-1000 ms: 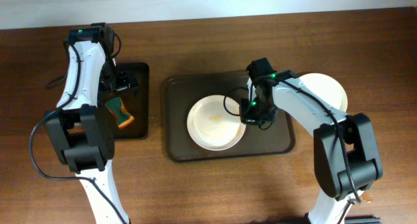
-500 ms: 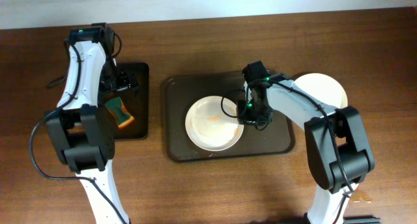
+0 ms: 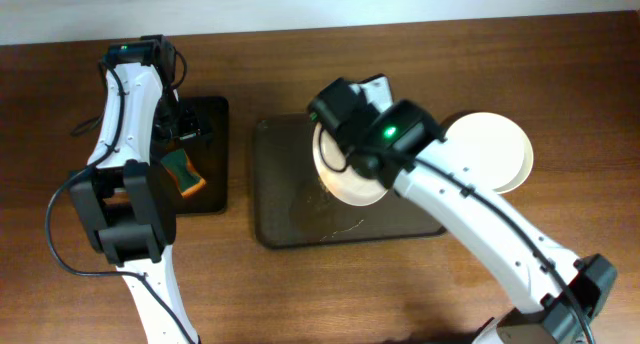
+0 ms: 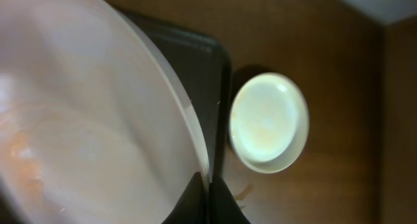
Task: Clean dirty plates on tray and stack at the side
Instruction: 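Carry the last plate with the right gripper onto the plate stack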
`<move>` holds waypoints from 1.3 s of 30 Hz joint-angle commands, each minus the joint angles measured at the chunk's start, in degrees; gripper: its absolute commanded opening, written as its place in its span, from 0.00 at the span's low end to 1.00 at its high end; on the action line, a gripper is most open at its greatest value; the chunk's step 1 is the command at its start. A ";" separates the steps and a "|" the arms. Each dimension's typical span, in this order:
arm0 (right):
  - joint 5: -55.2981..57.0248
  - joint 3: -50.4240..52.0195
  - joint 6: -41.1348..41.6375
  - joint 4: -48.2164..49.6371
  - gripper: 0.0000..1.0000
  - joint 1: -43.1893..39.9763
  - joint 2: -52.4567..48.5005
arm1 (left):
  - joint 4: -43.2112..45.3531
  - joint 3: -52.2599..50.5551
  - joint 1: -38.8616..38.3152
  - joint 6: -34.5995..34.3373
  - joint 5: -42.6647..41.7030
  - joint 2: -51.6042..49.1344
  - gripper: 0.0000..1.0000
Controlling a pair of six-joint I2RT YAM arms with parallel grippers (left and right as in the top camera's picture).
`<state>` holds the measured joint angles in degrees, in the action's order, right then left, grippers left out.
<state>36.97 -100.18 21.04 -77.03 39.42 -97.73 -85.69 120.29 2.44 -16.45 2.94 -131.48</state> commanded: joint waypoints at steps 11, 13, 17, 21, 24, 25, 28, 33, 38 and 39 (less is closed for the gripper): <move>43.78 -1.27 -3.15 1.33 0.04 16.85 0.85 | 0.13 0.87 0.35 0.04 -0.39 0.02 1.00; 29.68 -1.27 8.50 0.44 0.04 10.78 0.85 | 0.13 0.87 0.35 0.04 -0.39 0.02 1.00; -5.86 -1.27 21.46 -0.33 0.04 -20.94 0.85 | 0.13 0.87 0.35 0.04 -0.39 0.02 1.00; -23.93 1.97 17.11 1.70 0.04 -54.45 0.83 | 0.13 0.87 0.33 0.04 -0.39 0.02 1.00; -34.53 14.78 7.72 16.92 0.04 -62.79 0.83 | 0.11 0.87 0.35 0.04 -0.39 0.02 1.00; -35.85 19.58 7.89 22.40 0.04 -62.90 0.83 | 0.13 0.87 0.35 0.04 -0.39 0.02 1.00; -37.83 30.67 7.91 34.29 0.42 -61.24 0.61 | 0.11 0.87 0.35 0.04 -0.39 0.02 1.00; -38.14 18.45 5.68 17.18 0.87 -61.18 5.84 | 0.13 0.87 0.35 0.04 -0.39 0.02 1.00; -46.90 15.96 -0.74 1.36 0.94 -59.87 32.85 | 0.13 0.87 0.35 0.04 -0.39 0.02 1.00; -46.88 16.17 -0.72 -4.24 0.98 -57.90 41.81 | 0.13 0.87 0.35 0.04 -0.39 0.02 1.00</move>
<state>-8.27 -84.51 22.24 -75.26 -21.12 -64.86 -85.52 120.33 2.44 -16.45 2.94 -131.50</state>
